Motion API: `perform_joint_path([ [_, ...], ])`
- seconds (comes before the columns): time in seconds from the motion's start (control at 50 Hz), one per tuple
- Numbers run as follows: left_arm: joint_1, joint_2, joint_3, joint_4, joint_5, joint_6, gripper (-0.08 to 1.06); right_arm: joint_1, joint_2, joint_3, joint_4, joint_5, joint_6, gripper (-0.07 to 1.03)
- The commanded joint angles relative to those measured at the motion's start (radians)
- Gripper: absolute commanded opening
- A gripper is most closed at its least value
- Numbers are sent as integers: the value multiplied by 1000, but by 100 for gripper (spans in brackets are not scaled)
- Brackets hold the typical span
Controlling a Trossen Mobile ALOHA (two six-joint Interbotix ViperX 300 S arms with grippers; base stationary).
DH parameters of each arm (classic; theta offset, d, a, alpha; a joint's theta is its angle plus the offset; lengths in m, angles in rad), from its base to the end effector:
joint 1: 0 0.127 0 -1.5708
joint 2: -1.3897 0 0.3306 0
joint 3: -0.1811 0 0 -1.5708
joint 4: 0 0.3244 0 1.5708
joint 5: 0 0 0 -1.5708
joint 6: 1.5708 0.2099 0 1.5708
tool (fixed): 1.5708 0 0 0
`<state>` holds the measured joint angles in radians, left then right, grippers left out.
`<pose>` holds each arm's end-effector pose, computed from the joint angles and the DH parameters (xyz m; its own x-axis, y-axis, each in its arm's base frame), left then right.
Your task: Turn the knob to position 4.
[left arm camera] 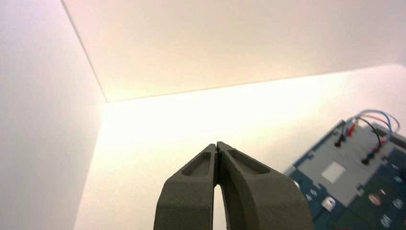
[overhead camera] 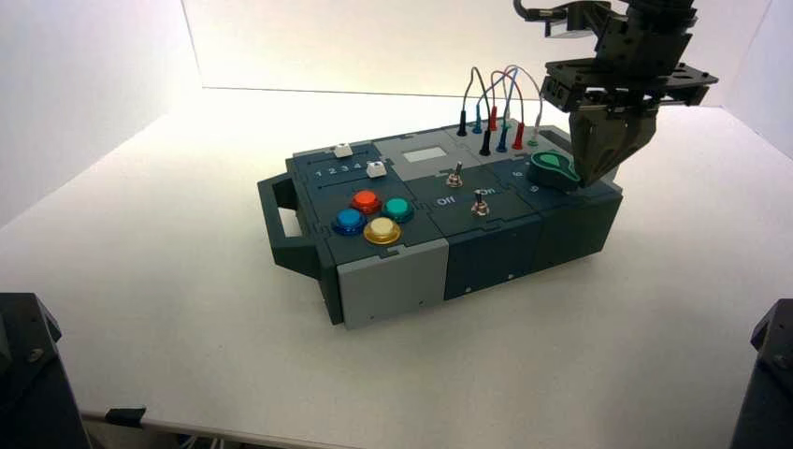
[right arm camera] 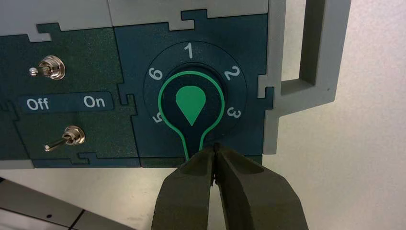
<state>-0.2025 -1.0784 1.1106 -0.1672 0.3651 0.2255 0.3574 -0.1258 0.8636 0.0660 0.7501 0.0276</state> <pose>0.2516 -0.0644 0.2426 0.8915 -0.2437 -0.3819 0.2798 0.9592 0.0411 0.2552 0.1054 0.0299 0.0628 0.0714 -0.9955 -0.2812 0.9583 0.0510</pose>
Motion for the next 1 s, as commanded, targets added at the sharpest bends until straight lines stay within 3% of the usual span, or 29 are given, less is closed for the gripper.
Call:
perform_joint_path([
  [0.02,-21,40,-38,-2,31,0,-3,6,-23,-12,3,-2,0,-2],
  [0.36,-97,184,-72,-2,156,2,-3,5,-28,-18,-14,-9,-5,-2],
  [1.0,-100,210,-51,5,114,3,-3,5,-156,-20,-15,-66,-12,-2],
])
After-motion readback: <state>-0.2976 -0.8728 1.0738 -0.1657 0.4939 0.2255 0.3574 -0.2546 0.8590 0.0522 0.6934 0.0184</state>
